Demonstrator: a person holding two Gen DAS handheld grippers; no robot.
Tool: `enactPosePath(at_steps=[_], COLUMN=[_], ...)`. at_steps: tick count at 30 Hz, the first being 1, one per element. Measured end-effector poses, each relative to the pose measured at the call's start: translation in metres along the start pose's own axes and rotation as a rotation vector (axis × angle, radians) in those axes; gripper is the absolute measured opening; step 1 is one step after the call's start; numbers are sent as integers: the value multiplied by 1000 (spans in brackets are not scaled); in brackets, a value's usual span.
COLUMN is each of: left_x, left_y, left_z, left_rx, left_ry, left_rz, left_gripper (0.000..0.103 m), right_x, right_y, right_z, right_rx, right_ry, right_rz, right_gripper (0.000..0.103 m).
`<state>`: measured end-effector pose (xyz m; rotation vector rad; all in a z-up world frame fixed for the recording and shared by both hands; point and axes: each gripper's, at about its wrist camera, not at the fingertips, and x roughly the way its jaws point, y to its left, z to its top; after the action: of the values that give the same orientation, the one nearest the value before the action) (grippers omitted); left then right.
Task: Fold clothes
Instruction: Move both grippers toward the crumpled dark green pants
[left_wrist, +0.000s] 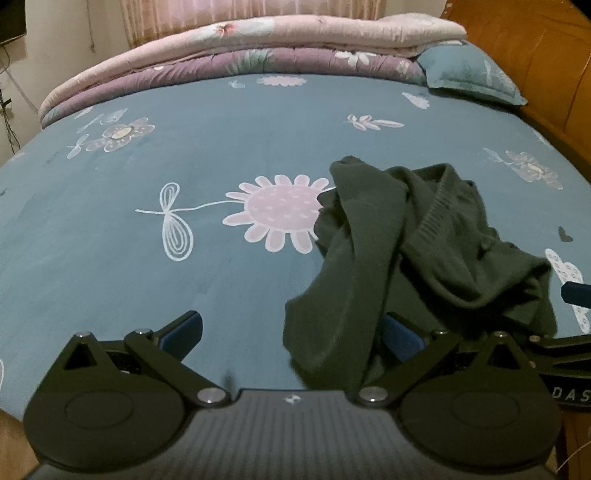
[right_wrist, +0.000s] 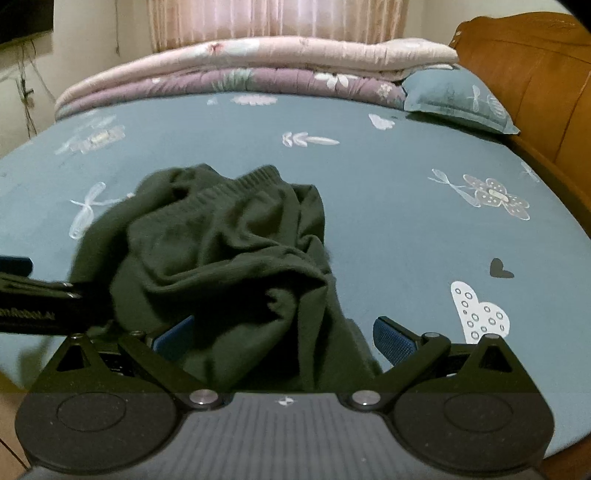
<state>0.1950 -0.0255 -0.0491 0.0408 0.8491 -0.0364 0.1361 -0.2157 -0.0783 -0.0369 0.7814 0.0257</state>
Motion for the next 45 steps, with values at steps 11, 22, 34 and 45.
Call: enactPosePath(at_steps=[11, 22, 34, 45], left_x=[24, 40, 54, 65], left_y=[-4, -1, -34, -45], left_z=[43, 74, 67, 48], left_rx=[7, 24, 148, 268], left_ry=[36, 72, 139, 76], left_rz=[27, 43, -82, -129], left_gripper=[102, 102, 102, 103], right_x=[23, 33, 43, 46], right_y=[-34, -77, -71, -79], right_z=[33, 64, 68, 66], right_rx=[40, 133, 80, 1], right_ry=[31, 37, 95, 66], right_rz=[-46, -83, -36, 35], right_gripper=[103, 103, 103, 103])
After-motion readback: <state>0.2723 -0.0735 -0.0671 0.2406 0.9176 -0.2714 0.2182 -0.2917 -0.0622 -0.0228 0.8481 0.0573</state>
